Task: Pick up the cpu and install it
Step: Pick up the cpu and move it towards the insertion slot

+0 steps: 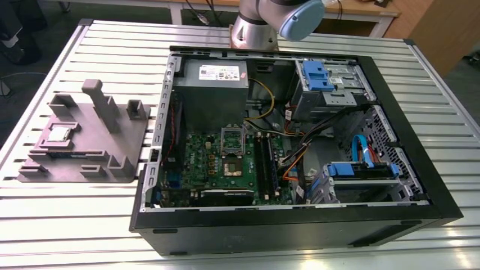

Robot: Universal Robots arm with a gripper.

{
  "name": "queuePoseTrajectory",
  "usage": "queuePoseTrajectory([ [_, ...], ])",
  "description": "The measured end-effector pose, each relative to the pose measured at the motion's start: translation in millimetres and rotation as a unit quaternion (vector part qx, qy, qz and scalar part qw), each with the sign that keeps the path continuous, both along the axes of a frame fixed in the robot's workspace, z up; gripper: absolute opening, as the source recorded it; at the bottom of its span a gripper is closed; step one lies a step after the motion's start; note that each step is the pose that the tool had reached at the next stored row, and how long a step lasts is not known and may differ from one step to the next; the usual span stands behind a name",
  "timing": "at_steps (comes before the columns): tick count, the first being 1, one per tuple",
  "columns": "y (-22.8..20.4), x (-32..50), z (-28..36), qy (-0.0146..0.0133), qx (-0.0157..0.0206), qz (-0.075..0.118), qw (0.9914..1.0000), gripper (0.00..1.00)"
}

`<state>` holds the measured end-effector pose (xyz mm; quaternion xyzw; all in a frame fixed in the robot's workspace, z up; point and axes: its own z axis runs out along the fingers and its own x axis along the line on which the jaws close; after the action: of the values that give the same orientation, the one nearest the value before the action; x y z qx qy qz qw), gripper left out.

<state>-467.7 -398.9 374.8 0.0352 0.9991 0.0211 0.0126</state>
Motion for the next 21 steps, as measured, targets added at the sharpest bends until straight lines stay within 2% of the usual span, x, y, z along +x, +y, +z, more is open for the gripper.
queuePoseTrajectory([
  [11,0.0,0.0,-0.6,0.0000,0.0000,0.000,1.00000,0.71],
  [13,0.0,0.0,-15.0,0.0000,0.0000,0.000,1.00000,0.71],
  [14,0.0,0.0,-17.5,0.0000,0.0000,0.000,1.00000,0.71],
  [21,0.0,0.0,-19.7,0.0000,0.0000,0.000,1.00000,0.71],
])
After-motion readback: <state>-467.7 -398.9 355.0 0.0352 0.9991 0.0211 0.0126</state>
